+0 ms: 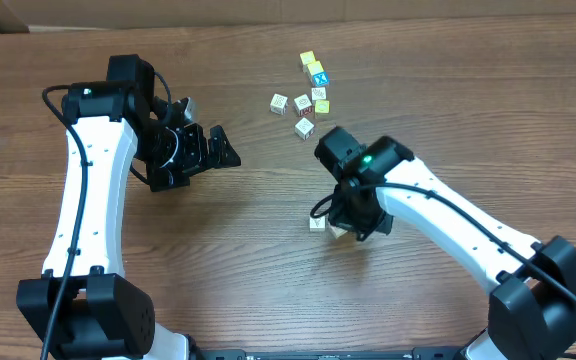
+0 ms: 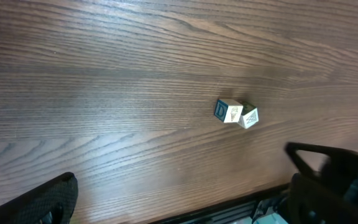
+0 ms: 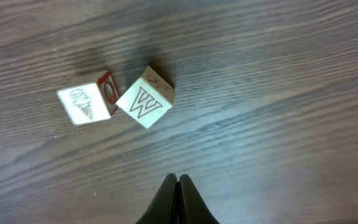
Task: Flip 4 blocks
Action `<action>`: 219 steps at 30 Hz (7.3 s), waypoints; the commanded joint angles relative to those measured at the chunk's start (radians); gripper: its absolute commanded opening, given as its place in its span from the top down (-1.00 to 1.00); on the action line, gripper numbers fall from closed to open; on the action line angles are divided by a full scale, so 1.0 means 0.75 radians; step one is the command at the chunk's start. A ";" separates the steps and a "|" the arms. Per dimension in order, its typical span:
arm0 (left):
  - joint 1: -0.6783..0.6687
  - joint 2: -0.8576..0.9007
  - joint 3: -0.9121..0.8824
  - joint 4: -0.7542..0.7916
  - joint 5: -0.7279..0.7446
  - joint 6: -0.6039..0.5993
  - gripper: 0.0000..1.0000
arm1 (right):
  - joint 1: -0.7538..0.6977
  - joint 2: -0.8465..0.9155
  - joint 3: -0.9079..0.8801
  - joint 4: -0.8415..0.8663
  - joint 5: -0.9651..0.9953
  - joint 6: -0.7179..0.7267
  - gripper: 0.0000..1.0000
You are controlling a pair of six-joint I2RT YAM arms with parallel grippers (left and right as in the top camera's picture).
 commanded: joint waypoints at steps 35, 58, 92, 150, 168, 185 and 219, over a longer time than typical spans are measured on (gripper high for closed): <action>-0.004 0.004 0.027 0.002 0.000 0.015 -0.99 | 0.000 -0.040 -0.467 0.608 -0.146 0.284 0.93; -0.004 0.004 0.027 0.002 0.000 0.016 -1.00 | -0.116 -0.039 -0.478 0.664 -0.087 0.106 0.93; -0.004 0.004 0.027 0.002 0.000 0.016 -1.00 | -0.123 -0.039 -0.478 0.753 -0.102 0.097 0.92; -0.004 0.004 0.027 0.002 0.000 0.016 -1.00 | 0.069 -0.057 -0.369 0.561 -0.082 0.194 0.93; -0.004 0.004 0.027 0.002 0.000 0.016 -1.00 | 0.163 0.023 -0.369 0.583 0.063 0.354 0.92; -0.004 0.004 0.027 0.002 0.000 0.016 -0.99 | 0.163 0.053 -0.369 0.661 0.079 0.353 0.92; -0.004 0.004 0.027 0.002 0.000 0.016 -1.00 | 0.089 -0.016 -0.122 0.567 0.001 0.000 0.93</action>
